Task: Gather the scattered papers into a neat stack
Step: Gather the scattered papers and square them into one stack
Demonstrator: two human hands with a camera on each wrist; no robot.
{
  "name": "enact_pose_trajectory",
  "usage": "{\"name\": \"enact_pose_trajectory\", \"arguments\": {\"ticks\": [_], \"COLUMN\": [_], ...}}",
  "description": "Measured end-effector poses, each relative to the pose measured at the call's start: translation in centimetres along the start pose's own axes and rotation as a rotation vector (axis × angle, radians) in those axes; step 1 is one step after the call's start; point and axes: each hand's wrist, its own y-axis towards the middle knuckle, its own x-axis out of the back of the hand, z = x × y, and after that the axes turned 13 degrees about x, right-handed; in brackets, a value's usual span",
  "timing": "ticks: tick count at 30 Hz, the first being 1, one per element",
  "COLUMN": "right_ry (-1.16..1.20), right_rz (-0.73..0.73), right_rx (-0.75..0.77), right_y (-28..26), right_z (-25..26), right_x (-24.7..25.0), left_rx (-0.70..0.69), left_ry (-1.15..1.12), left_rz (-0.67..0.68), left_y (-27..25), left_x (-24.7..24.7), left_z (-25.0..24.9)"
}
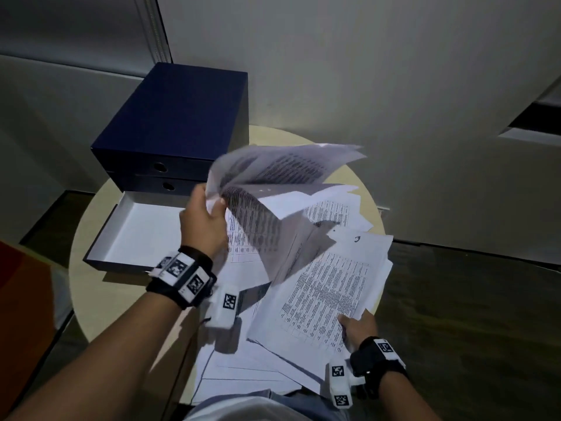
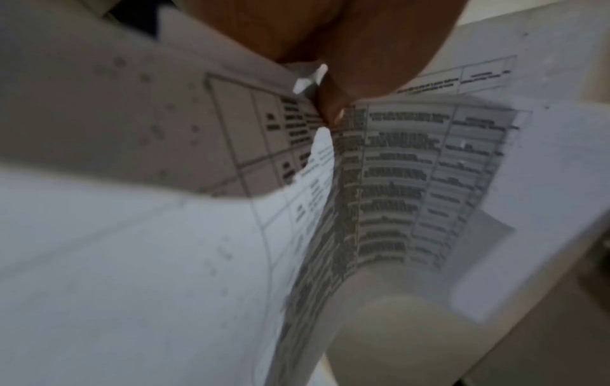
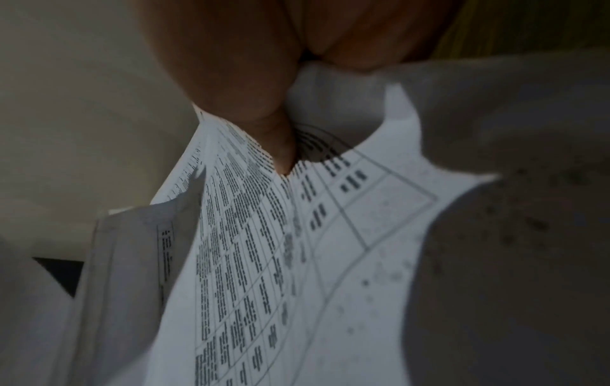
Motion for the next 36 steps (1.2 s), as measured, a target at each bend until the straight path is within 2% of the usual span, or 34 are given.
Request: {"name": "enact_pose_trajectory", "arguments": {"ticks": [3, 8, 10, 13, 16, 18, 20, 23, 25, 28, 30, 32, 36], "right_ry": [0.073, 0.178, 0.2, 0.093, 0.093, 0.138, 0.204, 0.498, 0.459, 0.318, 0.303, 0.194, 0.162], "right_rz": [0.03, 0.093, 0.133, 0.195, 0.26, 0.254, 0.23, 0.267, 0.263, 0.21, 0.171, 0.123, 0.125], "right_rx": [0.019, 0.075, 0.119, 0.193, 0.221, 0.211, 0.124, -0.027, 0.043, 0.265, 0.306, 0.332, 0.234], "right_y": [-0.8, -1.0, -2.2, -3.4, -3.9, -3.7, -3.5, -3.5, -4.0, -4.2, -4.2, -4.0, -3.5], "right_z": [1.4, 2.3, 4.2, 6.6, 8.6, 9.6, 10.3, 10.9, 11.9, 12.5, 12.6, 12.7, 11.9], "right_x": [0.5, 0.8, 1.0, 1.4, 1.7, 1.8, 1.9, 1.9, 1.5, 0.5, 0.3, 0.0, -1.1], "left_rx": [0.202, 0.299, 0.332, 0.415, 0.484, 0.459, 0.39, 0.325, 0.303, 0.225, 0.196, 0.241, 0.356], "left_ry": [-0.243, -0.157, -0.076, 0.084, 0.114, 0.056, -0.085, -0.321, -0.391, -0.403, -0.357, -0.332, -0.281], "left_rz": [0.203, 0.251, 0.304, 0.452, 0.518, 0.521, 0.483, 0.435, 0.433, 0.408, 0.374, 0.392, 0.47], "left_y": [0.2, -2.6, -3.3, -3.7, -3.4, -3.7, -4.0, -4.1, -4.4, -4.6, -4.3, -4.0, -3.8], "left_x": [-0.5, -1.8, -2.5, -3.8, -4.6, -4.4, -4.3, -4.1, -3.8, -3.3, -2.8, -2.3, -2.2], "left_z": [0.8, 3.3, 4.5, 7.1, 8.8, 7.6, 6.6, 5.1, 4.2, 3.8, 4.2, 4.5, 5.8]}}
